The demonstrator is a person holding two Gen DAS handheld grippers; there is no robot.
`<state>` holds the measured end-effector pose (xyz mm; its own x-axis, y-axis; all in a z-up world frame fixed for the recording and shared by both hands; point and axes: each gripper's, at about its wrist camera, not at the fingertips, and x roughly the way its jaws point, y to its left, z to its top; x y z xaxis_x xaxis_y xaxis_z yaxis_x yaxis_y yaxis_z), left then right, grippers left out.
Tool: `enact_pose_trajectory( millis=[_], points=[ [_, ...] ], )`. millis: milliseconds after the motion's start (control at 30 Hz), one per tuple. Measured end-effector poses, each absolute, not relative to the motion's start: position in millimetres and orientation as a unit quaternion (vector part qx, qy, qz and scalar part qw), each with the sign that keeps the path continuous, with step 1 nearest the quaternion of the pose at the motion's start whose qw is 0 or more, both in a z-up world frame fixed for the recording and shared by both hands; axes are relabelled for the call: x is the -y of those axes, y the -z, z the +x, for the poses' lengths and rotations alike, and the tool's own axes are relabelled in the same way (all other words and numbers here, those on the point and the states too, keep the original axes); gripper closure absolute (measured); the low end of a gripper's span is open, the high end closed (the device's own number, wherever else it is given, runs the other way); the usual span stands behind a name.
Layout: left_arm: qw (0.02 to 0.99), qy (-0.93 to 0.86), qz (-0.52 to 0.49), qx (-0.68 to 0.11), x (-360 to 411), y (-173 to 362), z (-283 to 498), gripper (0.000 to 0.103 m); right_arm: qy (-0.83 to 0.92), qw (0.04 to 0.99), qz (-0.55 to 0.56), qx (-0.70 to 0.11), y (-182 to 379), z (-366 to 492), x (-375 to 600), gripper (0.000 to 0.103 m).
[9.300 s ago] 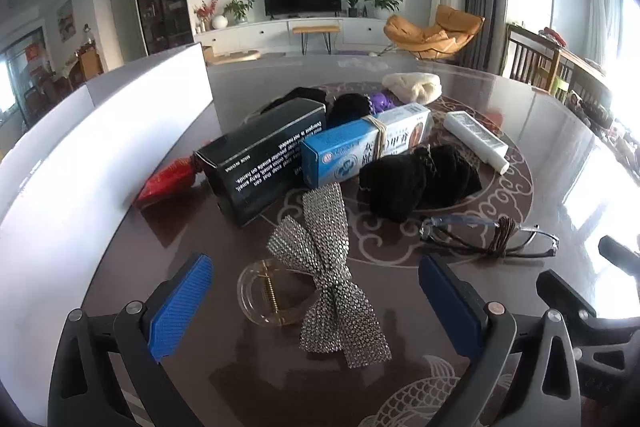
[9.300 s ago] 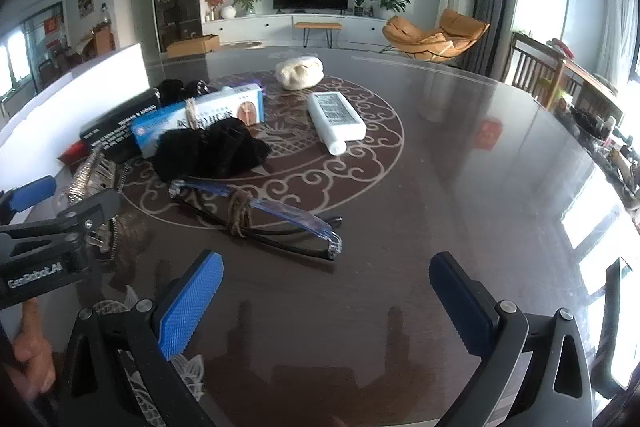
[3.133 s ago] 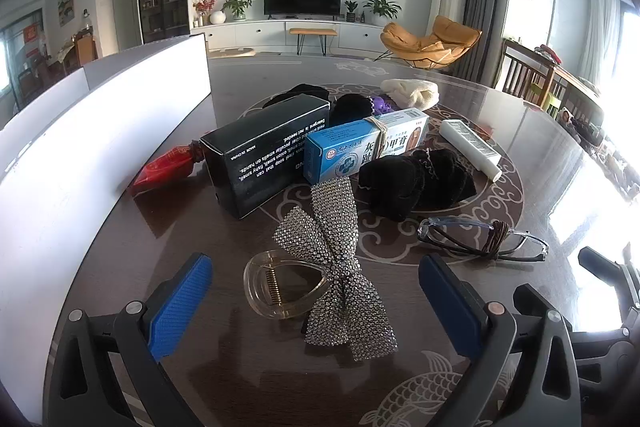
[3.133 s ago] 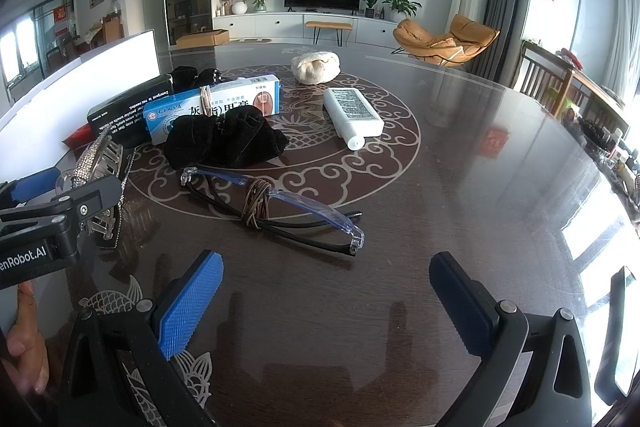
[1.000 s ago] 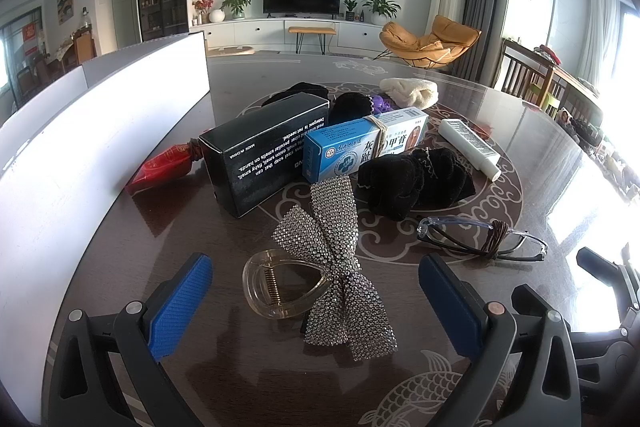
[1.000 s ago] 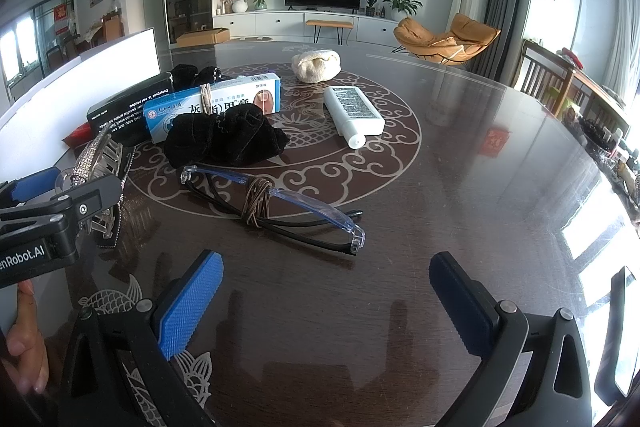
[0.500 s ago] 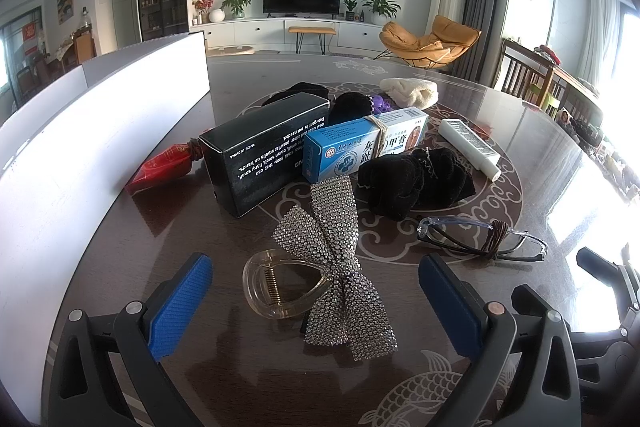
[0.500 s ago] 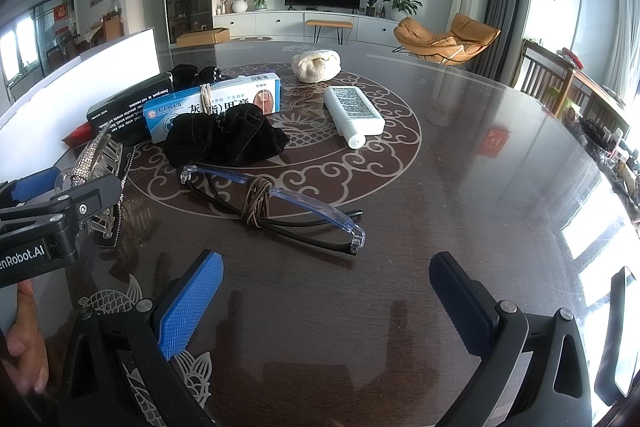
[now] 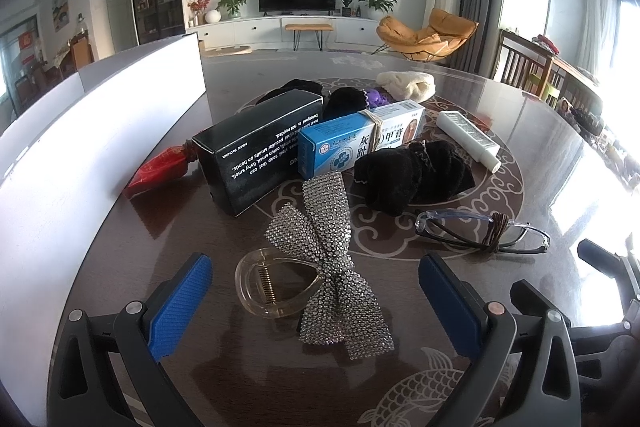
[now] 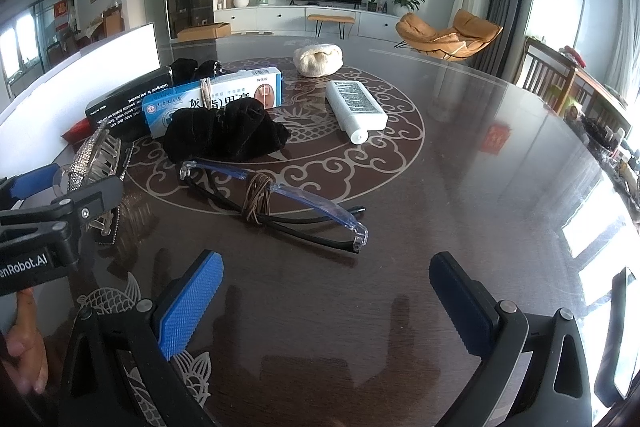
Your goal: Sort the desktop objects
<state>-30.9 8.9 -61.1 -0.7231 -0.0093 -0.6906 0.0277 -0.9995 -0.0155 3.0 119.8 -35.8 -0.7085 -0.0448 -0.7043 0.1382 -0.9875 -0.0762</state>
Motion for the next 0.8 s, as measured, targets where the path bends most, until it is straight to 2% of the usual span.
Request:
enact_pose_trajectory(
  millis=[267,600,800],
  points=[
    [0.000,0.920,0.390,-0.033,-1,63,-33,0.000,0.920,0.053,0.382,-0.063,35,2,-120,0.000],
    [-0.020,0.915,0.397,0.065,-12,61,-11,0.000,0.921,0.056,0.380,-0.061,33,3,-120,0.000],
    [-0.017,0.910,0.406,0.079,-12,65,-14,0.000,0.921,0.056,0.381,-0.060,33,3,-120,0.000]
  ],
)
